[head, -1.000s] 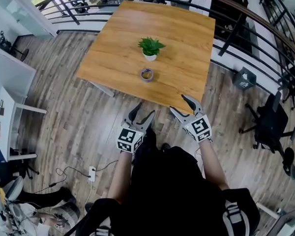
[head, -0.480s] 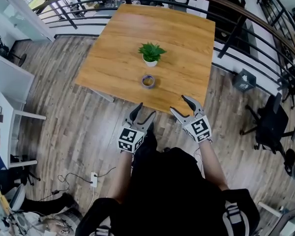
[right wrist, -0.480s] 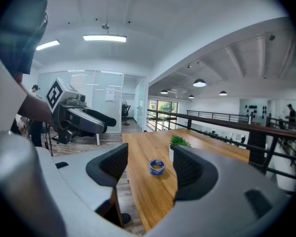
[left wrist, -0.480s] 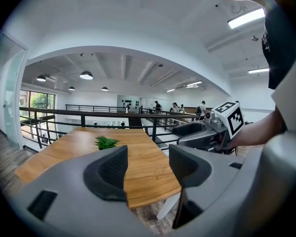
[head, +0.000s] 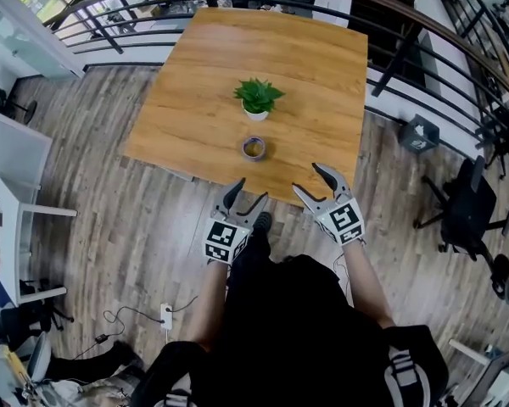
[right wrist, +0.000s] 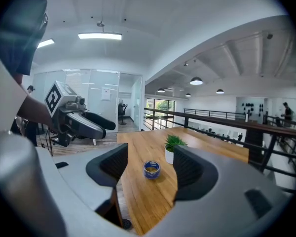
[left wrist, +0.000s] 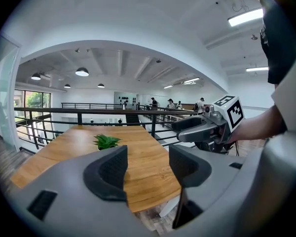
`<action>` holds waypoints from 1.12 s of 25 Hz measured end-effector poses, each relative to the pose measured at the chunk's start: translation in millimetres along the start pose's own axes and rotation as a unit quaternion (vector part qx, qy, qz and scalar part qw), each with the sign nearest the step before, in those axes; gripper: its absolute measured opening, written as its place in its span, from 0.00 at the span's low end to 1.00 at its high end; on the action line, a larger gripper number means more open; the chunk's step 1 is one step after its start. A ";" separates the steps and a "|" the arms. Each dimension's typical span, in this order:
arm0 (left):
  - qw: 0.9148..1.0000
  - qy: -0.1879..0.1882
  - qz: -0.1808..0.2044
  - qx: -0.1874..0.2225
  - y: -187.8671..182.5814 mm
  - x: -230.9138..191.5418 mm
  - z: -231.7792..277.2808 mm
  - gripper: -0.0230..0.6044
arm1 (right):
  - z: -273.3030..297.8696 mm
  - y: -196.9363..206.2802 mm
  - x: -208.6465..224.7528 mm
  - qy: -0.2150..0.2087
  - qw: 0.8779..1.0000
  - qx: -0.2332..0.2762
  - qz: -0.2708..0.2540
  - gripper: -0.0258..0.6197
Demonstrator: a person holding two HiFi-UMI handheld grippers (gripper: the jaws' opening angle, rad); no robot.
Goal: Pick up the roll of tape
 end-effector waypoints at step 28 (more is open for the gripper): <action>0.996 0.070 -0.034 -0.054 26.6 -88.6 52.0 0.46 | 72.7 13.3 25.3 0.037 0.997 -0.065 0.012 0.48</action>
Point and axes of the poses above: the fingertips, and each gripper's own axes: z forward along the fingers, x to its right, y out of its underside, the point moved 4 cm from there along -z, backward along the fingers, and after that the axes turned 9 degrees about y, right-handed, at the moved point
